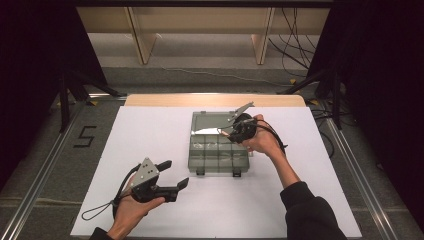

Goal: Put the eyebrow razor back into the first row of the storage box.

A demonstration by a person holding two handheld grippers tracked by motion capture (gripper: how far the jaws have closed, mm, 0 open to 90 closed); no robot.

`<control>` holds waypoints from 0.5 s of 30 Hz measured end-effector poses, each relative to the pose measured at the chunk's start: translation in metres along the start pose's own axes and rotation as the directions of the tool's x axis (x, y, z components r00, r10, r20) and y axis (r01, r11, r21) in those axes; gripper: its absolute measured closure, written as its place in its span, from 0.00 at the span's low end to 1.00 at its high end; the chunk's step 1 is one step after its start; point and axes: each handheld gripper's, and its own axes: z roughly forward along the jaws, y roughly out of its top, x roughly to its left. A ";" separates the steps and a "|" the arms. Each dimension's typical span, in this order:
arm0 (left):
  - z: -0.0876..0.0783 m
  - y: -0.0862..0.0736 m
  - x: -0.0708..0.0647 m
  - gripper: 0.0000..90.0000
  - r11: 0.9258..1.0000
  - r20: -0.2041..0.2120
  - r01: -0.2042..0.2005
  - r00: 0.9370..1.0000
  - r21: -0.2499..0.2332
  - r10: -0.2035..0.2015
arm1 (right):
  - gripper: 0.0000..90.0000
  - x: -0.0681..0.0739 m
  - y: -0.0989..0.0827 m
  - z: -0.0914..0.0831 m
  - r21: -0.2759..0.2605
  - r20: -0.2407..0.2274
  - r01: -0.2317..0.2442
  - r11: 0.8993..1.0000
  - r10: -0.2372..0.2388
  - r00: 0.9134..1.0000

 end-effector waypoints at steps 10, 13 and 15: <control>0.000 0.000 0.000 0.21 1.000 -0.008 -0.005 1.000 0.004 0.005 | 0.92 -0.003 0.000 0.007 -0.007 -0.013 0.003 1.000 -0.003 1.000; 0.000 0.000 0.000 0.21 1.000 -0.008 -0.005 1.000 0.003 0.005 | 0.92 -0.003 0.000 0.011 0.003 -0.013 0.007 1.000 -0.007 1.000; 0.000 0.000 0.000 0.21 1.000 -0.008 -0.004 1.000 0.003 0.004 | 0.92 -0.003 0.000 0.013 0.017 -0.015 0.002 1.000 -0.002 1.000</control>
